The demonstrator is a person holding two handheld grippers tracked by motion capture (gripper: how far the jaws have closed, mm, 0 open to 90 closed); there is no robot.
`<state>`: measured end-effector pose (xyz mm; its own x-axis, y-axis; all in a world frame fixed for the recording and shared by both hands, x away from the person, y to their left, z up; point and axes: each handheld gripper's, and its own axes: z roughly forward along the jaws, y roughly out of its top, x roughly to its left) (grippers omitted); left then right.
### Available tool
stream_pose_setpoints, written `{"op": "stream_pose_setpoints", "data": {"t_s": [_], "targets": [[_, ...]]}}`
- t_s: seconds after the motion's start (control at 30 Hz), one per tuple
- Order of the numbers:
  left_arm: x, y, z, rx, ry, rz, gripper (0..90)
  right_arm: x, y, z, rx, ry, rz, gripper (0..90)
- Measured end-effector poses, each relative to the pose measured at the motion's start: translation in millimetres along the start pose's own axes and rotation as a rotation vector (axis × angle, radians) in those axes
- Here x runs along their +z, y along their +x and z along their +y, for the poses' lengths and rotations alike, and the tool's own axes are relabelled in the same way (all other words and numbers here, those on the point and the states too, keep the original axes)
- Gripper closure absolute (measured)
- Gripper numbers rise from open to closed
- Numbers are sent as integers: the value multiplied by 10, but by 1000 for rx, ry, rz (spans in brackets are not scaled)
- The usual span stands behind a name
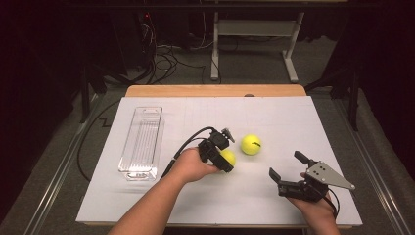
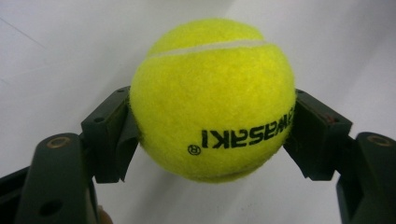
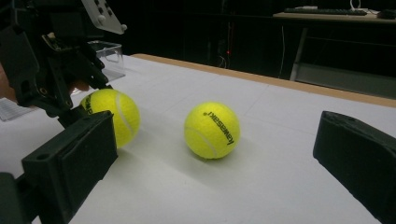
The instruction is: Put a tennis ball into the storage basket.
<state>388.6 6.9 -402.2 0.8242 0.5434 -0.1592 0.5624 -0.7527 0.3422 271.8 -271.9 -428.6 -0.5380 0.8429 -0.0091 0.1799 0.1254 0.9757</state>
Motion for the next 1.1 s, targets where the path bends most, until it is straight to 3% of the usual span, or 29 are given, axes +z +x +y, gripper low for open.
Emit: {"op": "stream_pose_setpoints", "data": {"t_s": [0.67,0.97,1.1], "targets": [[-175,35,-233,-21,10,-14,267,10,20,2,-7,2,6,2],[-242,55,-398,-35,69,-9,266,3,13,1,-2,2,4,2],[-280,82,-462,-49,74,-6,266,1,18,2,-4,1,5,2]]}}
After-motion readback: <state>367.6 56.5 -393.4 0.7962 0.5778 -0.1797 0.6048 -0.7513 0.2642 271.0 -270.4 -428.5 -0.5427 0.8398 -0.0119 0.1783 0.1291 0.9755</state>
